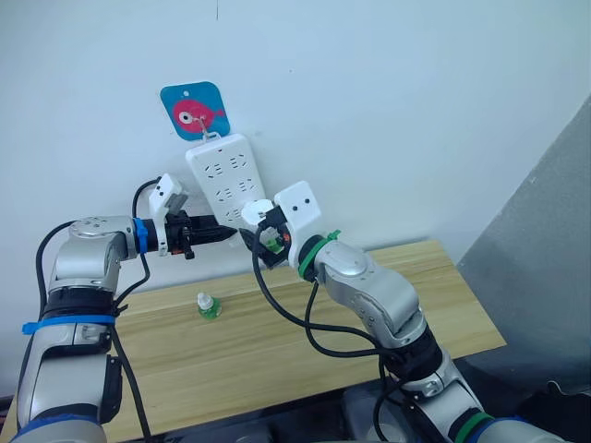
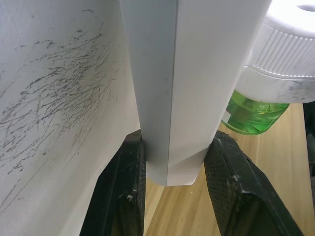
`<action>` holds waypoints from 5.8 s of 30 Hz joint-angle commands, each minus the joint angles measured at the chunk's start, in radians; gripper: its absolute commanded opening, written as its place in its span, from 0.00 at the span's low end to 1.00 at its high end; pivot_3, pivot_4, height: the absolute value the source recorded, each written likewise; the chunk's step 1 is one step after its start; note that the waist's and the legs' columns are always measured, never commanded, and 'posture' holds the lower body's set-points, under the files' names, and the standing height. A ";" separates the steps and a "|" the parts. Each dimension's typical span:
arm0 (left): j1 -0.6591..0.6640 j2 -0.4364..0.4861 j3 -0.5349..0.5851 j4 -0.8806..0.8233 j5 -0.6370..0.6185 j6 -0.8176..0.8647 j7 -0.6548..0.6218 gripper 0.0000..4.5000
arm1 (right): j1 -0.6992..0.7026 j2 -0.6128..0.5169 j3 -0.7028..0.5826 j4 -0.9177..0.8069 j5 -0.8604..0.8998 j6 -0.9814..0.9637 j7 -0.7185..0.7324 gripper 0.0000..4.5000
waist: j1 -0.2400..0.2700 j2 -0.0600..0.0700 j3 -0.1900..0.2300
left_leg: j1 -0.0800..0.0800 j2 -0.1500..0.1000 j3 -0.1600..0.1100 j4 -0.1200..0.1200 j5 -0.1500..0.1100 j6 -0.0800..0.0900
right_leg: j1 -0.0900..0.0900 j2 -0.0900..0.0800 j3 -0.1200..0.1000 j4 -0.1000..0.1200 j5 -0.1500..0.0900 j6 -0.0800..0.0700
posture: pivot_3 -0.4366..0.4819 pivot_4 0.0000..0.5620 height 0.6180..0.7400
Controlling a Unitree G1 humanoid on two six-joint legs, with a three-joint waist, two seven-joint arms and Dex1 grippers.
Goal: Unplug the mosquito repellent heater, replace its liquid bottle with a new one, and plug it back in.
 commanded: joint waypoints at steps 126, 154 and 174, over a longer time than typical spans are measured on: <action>0.165 -0.407 0.009 -0.805 -0.581 0.226 0.650 1.00 | 0.157 -0.166 -0.491 -0.345 1.520 -0.256 -0.763 0.67 | 0.027 0.019 0.012 | 0.000 0.002 0.011 0.001 0.001 0.000 | 0.001 0.004 0.005 -0.001 0.003 -0.002 | 0.20 0.11 1.00; 0.205 -0.350 -0.030 -0.806 -0.511 0.191 0.594 1.00 | 0.138 -0.204 -0.433 -0.354 1.556 -0.365 -0.764 0.67 | 0.029 0.019 0.012 | 0.000 0.002 0.012 0.002 0.001 0.000 | 0.001 0.005 0.006 -0.001 0.003 -0.002 | 0.20 0.12 1.00; 0.177 -0.393 -0.019 -0.806 -0.532 0.183 0.611 0.73 | 0.144 -0.218 -0.422 -0.348 1.565 -0.374 -0.759 0.67 | 0.029 0.019 0.012 | 0.000 0.003 0.012 0.002 0.001 0.000 | 0.001 0.005 0.006 -0.001 0.003 -0.002 | 0.21 0.12 1.00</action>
